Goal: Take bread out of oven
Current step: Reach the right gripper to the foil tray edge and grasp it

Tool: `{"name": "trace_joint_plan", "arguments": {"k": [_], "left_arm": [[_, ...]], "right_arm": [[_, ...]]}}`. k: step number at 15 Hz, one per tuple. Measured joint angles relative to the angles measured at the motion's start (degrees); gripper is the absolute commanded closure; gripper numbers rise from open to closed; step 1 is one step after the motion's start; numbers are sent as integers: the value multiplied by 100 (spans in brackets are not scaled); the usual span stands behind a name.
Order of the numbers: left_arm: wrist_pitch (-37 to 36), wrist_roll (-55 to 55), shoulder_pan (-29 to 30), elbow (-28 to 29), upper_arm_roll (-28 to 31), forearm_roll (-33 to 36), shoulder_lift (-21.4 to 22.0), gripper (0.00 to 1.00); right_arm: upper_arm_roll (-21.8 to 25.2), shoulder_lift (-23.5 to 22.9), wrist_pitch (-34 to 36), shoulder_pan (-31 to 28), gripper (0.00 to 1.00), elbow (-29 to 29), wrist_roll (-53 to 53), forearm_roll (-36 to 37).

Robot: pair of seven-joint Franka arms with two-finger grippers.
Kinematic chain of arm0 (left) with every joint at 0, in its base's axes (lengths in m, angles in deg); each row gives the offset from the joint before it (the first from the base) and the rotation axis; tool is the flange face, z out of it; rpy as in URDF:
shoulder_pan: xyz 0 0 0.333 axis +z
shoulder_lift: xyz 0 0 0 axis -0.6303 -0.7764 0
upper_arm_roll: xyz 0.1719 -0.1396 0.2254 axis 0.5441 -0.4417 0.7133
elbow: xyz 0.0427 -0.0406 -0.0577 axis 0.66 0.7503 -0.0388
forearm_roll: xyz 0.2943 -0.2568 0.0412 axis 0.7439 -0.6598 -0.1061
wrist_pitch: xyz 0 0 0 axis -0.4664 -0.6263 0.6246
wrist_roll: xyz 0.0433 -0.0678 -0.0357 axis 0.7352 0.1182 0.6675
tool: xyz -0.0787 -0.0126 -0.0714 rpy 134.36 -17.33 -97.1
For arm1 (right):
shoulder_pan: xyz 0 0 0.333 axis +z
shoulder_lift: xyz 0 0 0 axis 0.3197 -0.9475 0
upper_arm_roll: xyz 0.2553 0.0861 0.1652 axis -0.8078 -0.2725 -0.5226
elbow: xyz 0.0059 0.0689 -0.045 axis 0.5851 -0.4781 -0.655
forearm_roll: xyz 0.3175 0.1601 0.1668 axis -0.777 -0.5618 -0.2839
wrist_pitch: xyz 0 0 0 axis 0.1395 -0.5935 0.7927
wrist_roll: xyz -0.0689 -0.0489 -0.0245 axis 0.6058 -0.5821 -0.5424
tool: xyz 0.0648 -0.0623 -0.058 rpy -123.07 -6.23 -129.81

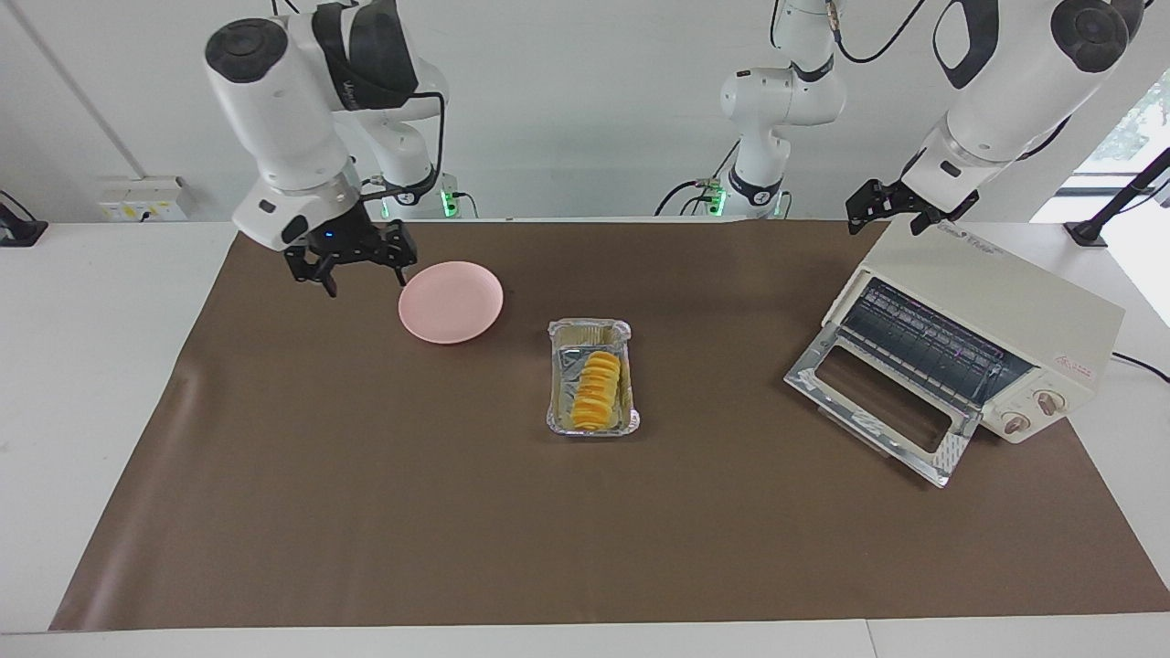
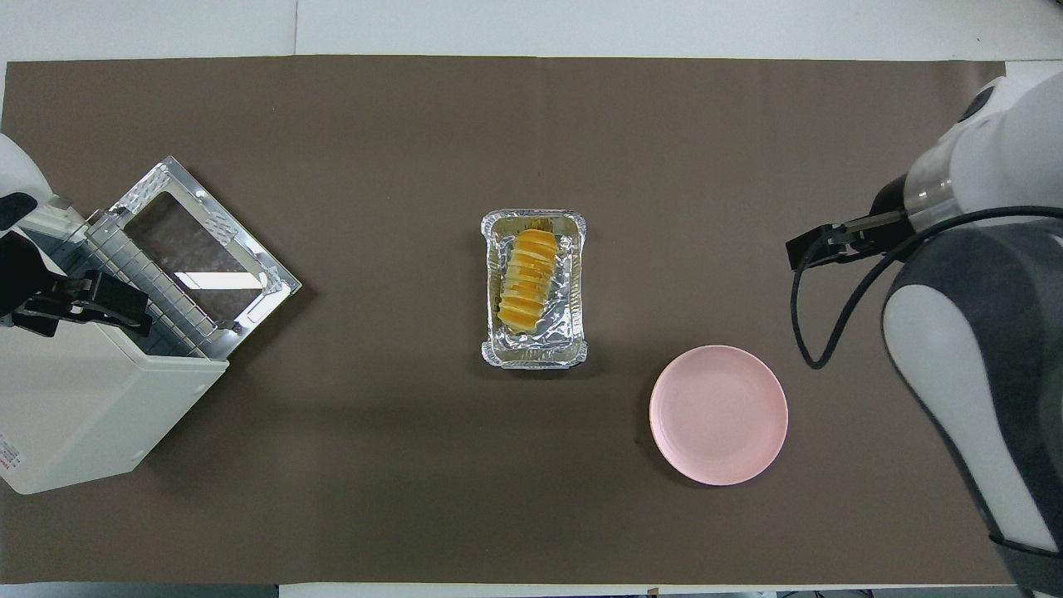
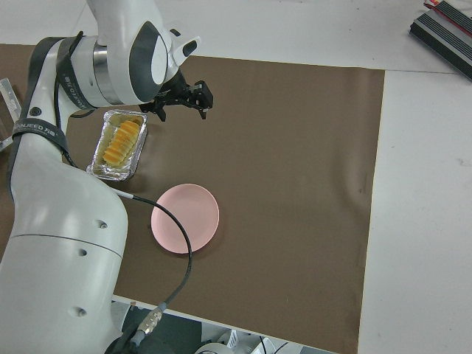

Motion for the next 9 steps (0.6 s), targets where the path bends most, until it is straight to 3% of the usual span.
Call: {"name": "trace_joint_plan", "arguments": {"k": [3, 9], "left_arm": [[0, 0, 0, -14, 1, 0, 71, 0], [0, 0, 0, -14, 1, 0, 76, 0]], "right_arm": [[-3, -132, -567, 437, 0, -297, 272, 0], [-1, -980, -1878, 1229, 0, -372, 1512, -1]]}}
